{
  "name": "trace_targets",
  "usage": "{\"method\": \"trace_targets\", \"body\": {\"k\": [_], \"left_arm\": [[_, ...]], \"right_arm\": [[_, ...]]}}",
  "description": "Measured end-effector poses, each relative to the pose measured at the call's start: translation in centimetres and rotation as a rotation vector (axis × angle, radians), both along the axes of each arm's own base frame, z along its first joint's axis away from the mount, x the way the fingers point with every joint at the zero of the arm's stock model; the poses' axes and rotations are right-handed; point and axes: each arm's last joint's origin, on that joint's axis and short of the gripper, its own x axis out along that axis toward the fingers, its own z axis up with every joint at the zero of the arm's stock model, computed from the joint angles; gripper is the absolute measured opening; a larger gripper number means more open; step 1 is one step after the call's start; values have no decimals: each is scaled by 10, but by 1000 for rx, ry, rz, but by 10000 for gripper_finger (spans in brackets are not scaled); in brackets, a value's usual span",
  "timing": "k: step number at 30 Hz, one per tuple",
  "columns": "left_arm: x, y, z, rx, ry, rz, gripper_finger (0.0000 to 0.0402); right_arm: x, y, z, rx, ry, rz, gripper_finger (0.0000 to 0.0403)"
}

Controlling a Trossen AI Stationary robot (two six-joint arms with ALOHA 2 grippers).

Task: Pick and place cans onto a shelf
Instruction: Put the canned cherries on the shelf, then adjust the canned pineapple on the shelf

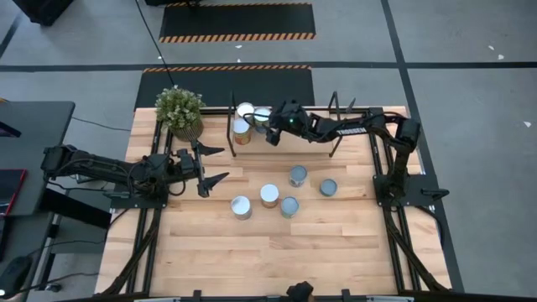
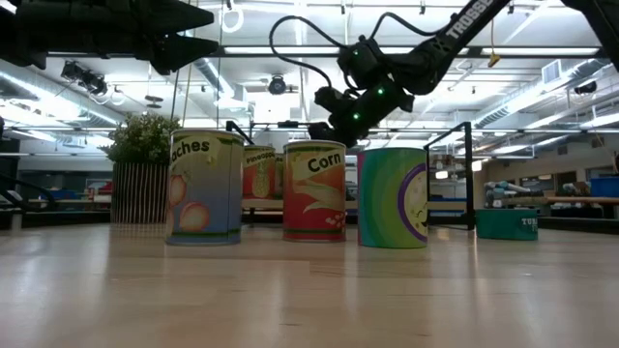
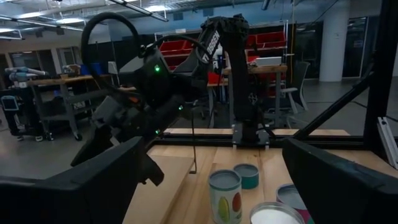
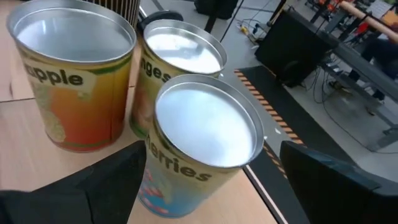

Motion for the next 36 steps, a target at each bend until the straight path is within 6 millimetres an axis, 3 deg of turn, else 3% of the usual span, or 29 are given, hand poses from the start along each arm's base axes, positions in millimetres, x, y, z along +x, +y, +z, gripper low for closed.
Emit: {"method": "trace_targets", "body": {"k": [11,19,27,36], "left_arm": [[0,1,0,-9,-1,24,387],[0,2,-3,-15,30,81,387],[-4,11,-10,-72,89,429,387],[-7,15,-17,-162,100,571,387]], "right_arm": [[1,-2,5,-31,-41,1,377],[9,15,8,-85,17,37,377],[26,28,40,-131,103,57,377],[38,43,73,-146,161,120,377]]}}
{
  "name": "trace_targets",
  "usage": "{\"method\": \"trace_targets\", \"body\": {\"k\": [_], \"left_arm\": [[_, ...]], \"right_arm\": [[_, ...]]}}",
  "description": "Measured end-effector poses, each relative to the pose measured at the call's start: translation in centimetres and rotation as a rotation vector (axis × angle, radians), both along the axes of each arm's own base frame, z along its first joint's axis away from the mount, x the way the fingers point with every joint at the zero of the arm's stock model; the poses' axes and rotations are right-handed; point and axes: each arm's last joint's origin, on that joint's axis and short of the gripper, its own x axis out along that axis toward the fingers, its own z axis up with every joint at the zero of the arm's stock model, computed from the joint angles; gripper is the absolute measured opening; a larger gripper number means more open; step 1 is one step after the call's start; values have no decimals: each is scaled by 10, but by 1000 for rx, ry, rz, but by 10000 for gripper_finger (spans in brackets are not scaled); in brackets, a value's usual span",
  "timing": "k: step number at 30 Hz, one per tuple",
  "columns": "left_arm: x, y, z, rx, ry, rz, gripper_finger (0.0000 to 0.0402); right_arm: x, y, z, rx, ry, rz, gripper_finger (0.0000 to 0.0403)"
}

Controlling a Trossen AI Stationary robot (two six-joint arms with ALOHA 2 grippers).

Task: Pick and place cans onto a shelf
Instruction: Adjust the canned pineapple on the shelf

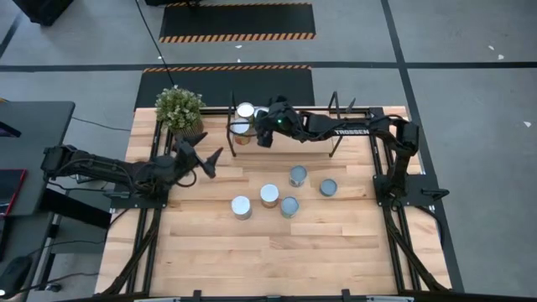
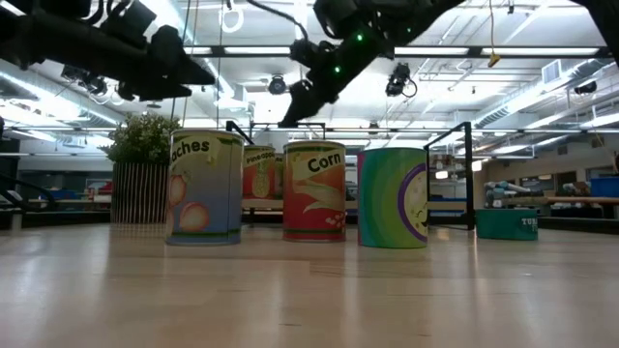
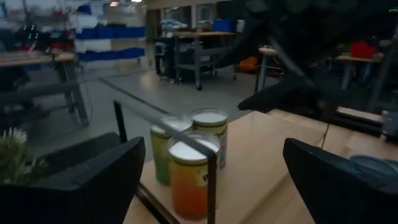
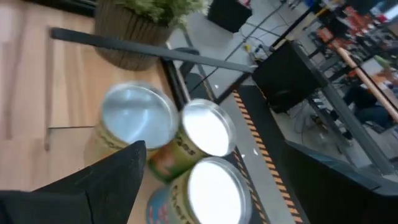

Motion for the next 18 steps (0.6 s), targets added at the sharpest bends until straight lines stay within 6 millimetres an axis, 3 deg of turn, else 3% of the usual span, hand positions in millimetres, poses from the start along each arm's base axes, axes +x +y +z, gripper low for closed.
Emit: {"method": "trace_targets", "body": {"k": [6,11,18], "left_arm": [[-1,9,-4,-61,-25,62,387],[-1,14,-6,-94,-34,61,387],[-2,19,-7,-96,-29,71,387]], "right_arm": [[3,5,4,126,-30,144,377],[4,6,7,194,-66,122,373],[26,2,46,177,-69,140,373]]}}
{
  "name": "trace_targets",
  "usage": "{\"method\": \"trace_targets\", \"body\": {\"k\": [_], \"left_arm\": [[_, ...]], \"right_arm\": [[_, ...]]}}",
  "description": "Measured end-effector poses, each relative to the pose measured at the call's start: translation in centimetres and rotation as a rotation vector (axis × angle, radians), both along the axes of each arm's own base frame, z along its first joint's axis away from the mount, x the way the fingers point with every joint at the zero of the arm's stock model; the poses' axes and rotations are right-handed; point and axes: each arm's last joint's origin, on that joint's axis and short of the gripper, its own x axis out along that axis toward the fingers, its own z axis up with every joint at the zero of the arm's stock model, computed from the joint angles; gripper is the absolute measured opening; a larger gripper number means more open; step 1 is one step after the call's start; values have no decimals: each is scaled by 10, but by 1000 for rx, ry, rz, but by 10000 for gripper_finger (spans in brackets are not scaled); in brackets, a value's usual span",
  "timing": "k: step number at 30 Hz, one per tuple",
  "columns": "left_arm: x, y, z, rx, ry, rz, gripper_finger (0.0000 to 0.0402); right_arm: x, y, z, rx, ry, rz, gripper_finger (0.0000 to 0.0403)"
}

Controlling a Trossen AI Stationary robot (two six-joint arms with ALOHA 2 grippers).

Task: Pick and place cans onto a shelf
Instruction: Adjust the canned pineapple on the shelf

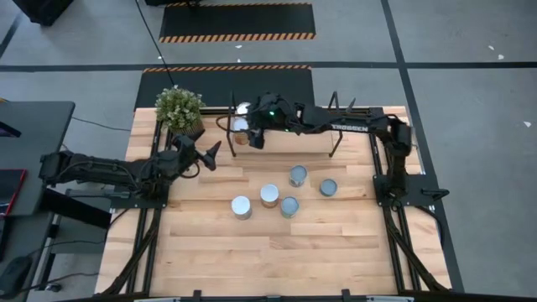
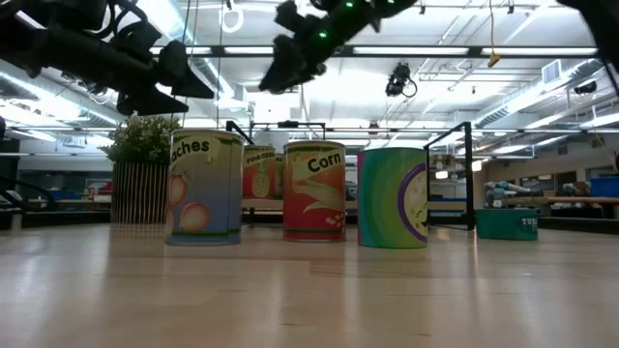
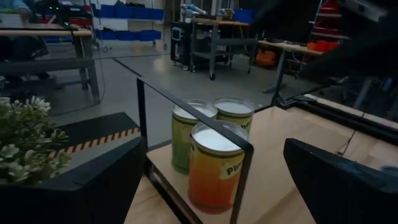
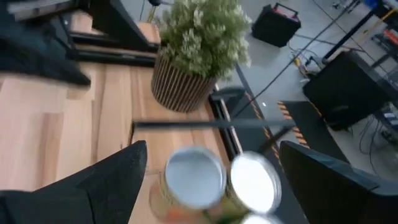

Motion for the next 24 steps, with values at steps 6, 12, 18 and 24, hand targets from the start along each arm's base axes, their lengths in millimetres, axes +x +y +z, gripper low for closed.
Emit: {"method": "trace_targets", "body": {"k": [6,12,18,24], "left_arm": [[0,1,-1,18,36,2,387],[0,0,-2,19,53,-35,387],[0,0,-1,32,56,-36,387],[-1,0,0,32,52,-36,387]], "right_arm": [[28,-24,-16,57,106,40,373],[40,-35,-30,44,208,147,373],[38,-46,-33,78,205,237,369],[37,-48,-37,124,191,243,328]]}}
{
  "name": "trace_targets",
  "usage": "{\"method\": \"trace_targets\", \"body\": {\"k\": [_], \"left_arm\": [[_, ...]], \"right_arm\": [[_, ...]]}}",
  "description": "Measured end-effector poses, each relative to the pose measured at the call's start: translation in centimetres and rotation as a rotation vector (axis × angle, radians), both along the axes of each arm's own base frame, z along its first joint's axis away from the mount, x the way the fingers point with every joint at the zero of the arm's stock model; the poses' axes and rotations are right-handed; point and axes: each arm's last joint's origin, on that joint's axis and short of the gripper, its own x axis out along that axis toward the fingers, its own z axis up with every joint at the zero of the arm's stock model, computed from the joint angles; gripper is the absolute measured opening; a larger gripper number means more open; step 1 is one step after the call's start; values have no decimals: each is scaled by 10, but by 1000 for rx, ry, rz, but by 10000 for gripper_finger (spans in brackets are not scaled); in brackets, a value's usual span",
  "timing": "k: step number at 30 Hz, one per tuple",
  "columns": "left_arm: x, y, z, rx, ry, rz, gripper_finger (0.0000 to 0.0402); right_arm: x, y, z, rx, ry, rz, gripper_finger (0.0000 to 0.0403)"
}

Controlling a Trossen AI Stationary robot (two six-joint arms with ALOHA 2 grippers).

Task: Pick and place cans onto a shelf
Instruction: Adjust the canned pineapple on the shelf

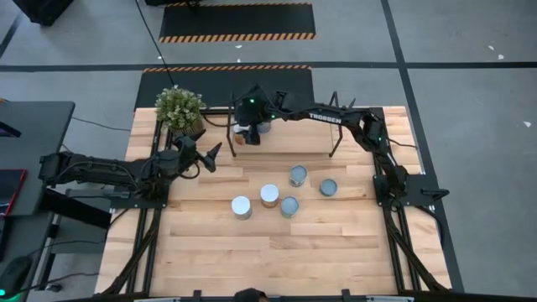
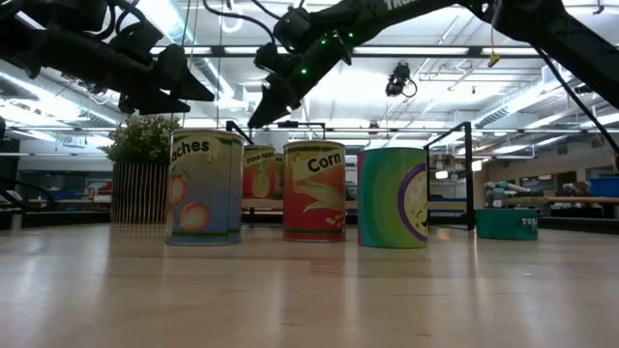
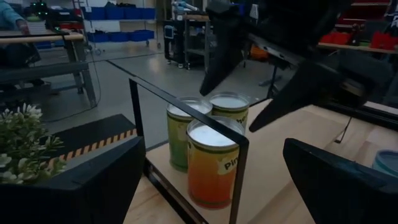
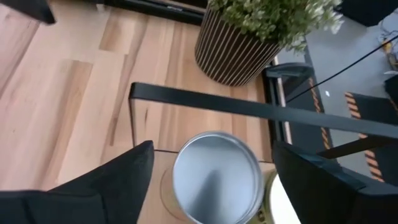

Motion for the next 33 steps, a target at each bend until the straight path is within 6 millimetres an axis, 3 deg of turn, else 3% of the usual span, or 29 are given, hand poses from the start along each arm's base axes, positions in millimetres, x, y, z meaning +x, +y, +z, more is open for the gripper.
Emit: {"method": "trace_targets", "body": {"k": [5,10,19,26,33], "left_arm": [[0,0,0,0,0,-1,387],[0,0,0,0,0,-1,387],[0,0,0,0,-2,-1,387],[0,-1,0,-1,-4,-4,387],[0,-1,0,-1,-2,-12,387]], "right_arm": [[1,4,-6,28,2,-11,305],[0,7,-18,40,47,-4,305],[0,8,-19,19,52,18,305],[9,4,-38,31,52,40,305],[11,4,-40,36,44,38,306]]}}
